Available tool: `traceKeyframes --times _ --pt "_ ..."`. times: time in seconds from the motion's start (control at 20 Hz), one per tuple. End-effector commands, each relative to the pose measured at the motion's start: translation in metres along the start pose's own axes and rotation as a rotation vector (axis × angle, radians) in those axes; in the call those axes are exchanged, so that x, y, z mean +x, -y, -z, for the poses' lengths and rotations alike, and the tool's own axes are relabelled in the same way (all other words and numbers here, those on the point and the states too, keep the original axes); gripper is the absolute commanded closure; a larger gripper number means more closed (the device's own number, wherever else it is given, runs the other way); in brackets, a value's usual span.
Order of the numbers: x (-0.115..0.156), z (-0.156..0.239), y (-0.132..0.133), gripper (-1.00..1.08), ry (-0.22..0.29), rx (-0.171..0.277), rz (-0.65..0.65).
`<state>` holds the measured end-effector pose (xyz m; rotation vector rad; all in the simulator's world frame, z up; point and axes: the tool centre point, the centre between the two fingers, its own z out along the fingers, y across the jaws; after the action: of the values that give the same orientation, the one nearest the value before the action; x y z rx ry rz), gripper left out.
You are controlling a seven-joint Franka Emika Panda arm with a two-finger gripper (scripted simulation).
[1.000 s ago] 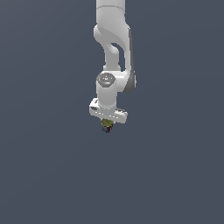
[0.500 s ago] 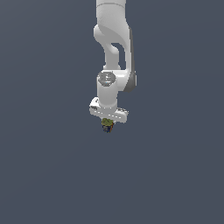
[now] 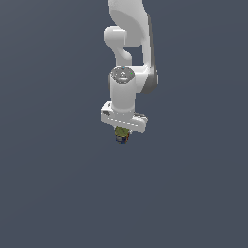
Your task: Pick up the object and move it to a goal position.
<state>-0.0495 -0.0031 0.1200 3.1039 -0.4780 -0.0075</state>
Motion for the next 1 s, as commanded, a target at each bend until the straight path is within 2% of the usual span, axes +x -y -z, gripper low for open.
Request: traceKeyframes --times 0.0,0.95 --pt "0.005 0.023 0.008 1.08 -0.004 0.001 0.0" --pt "0.039 0.203 0.076 1.08 -0.005 0.0 0.0"
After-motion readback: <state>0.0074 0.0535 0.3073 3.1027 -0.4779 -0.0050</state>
